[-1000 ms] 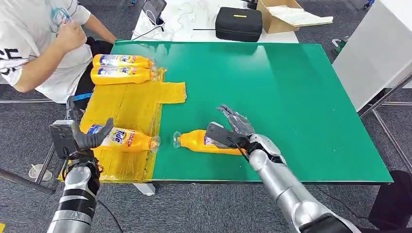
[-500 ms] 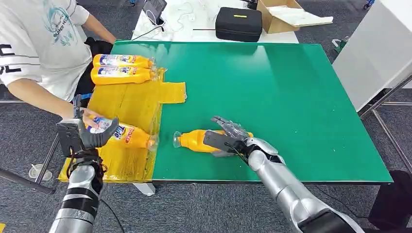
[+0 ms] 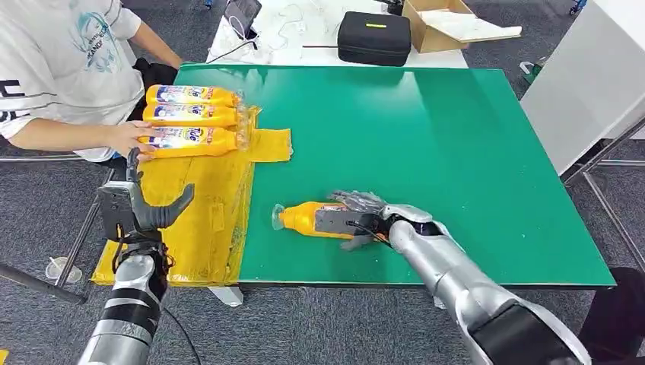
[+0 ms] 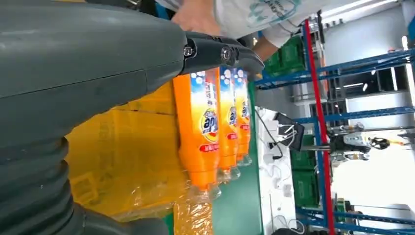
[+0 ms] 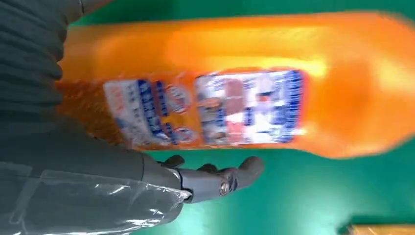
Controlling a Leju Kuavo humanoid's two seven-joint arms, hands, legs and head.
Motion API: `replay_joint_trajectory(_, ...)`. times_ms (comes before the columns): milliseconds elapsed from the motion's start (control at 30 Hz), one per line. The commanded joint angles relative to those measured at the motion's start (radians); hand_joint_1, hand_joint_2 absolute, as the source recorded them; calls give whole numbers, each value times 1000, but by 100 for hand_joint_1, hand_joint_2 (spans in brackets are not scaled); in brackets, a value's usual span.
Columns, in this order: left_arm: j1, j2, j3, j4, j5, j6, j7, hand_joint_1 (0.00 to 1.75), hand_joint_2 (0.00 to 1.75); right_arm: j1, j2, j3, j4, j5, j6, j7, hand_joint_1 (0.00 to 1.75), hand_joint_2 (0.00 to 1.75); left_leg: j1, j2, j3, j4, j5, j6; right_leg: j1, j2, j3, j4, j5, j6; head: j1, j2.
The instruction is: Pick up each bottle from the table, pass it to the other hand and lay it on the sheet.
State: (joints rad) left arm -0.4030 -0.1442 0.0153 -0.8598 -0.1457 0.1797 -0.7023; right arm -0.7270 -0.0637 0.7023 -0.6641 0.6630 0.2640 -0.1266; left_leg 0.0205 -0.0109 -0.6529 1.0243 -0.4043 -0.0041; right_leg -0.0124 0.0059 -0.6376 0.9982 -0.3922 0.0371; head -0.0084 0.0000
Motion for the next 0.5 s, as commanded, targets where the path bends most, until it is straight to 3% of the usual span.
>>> replay_joint_trajectory(33, -53, -3, 14, 106, 5, -9, 4, 0, 175, -121, -39, 201, 110, 22, 61, 24, 0, 175, -1, 1, 2, 0, -1, 1, 0, 0, 2, 0, -1, -1, 0, 0)
replay_joint_trajectory(267, -52, -5, 16, 109, 4, -6, 4, 0, 175, -112, -36, 214, 111, 23, 59, 27, 0, 175, -1, 1, 4, 0, -1, 1, 0, -1, 3, 0, -2, -1, 0, 0)
replay_joint_trajectory(300, -55, -5, 16, 115, 1, -7, 4, 0, 175, -114, -36, 218, 116, 12, 68, 26, 14, 175, -1, 1, 3, 0, -1, 1, 0, -1, 2, 0, -1, -1, -1, 0)
replay_joint_trajectory(333, -55, -6, 16, 120, 2, -10, 4, 0, 175, -111, -37, 219, 117, 9, 68, 27, 45, 175, -1, 1, 5, 0, -2, 2, 0, -1, 4, 0, -2, -1, 0, 0)
replay_joint_trajectory(367, -58, -8, 16, 125, 0, -6, 4, 0, 175, -104, -37, 224, 119, 10, 64, 26, 154, 175, -1, 1, 4, 0, -1, 1, 0, -1, 3, 0, -1, -1, 0, 0)
replay_joint_trajectory(400, -59, -9, 14, 126, -2, -7, 4, 0, 175, -98, -35, 219, 122, -1, 62, 24, 175, 175, 0, 1, 3, 0, -1, 1, 0, -1, 2, 0, -1, -1, 0, 0)
replay_joint_trajectory(500, -60, -14, 13, 121, -1, -8, 4, 0, 175, -73, -26, 223, 127, -19, 38, 15, 175, 175, 0, -1, 6, 0, -1, 2, 1, -3, 6, -1, -2, -2, 0, 0)
